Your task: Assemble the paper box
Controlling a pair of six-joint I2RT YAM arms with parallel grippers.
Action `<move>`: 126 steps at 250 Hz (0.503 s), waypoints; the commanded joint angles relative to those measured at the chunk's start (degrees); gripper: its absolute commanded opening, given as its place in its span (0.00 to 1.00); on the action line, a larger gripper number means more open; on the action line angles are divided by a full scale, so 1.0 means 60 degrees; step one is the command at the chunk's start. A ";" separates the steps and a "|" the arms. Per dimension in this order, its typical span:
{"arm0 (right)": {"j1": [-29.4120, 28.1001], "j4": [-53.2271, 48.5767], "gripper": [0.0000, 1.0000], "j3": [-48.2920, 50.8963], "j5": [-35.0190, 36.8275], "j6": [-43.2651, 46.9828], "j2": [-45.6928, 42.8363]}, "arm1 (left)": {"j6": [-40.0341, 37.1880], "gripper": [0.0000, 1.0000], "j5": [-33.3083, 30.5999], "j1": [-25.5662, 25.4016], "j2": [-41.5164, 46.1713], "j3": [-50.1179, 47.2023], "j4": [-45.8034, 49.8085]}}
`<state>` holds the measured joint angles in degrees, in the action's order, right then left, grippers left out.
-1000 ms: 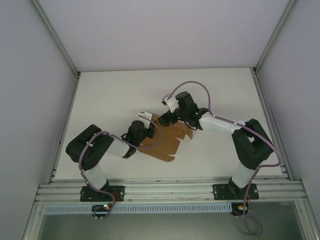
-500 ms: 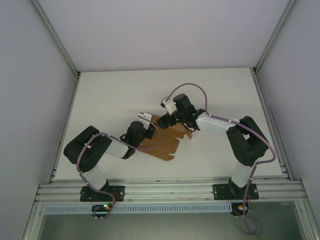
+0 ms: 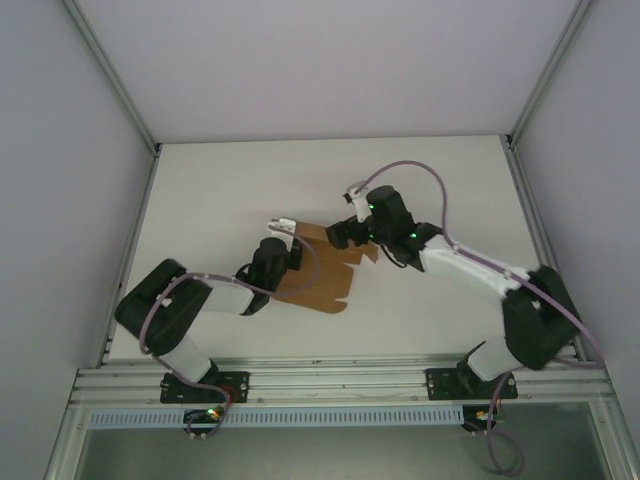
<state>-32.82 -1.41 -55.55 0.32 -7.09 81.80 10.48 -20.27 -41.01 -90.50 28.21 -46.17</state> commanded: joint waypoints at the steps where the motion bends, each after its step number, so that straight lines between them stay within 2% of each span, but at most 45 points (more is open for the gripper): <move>1: 0.0094 -0.0681 1.00 0.0646 0.1714 -0.0716 -0.1254 | 0.0769 0.00 -0.0840 -0.0136 0.1033 0.0087 0.1245; 36: 0.0150 -0.0807 1.00 0.1075 0.1676 -0.0811 -0.1821 | 0.1001 0.00 -0.0886 -0.0186 0.1844 0.0017 0.2105; 81: 0.0181 -0.0774 1.00 0.0921 0.1624 -0.0736 -0.1270 | 0.1088 0.00 -0.0959 -0.0239 0.2425 0.0042 0.2788; 126: 0.0180 0.0207 1.00 0.0993 0.0390 -0.0888 -0.0512 | 0.1240 0.00 -0.0471 -0.0259 0.2528 -0.0043 0.2612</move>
<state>-31.86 -4.45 -49.98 7.27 -10.74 76.07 16.16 -24.45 -42.09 -76.31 28.16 -31.59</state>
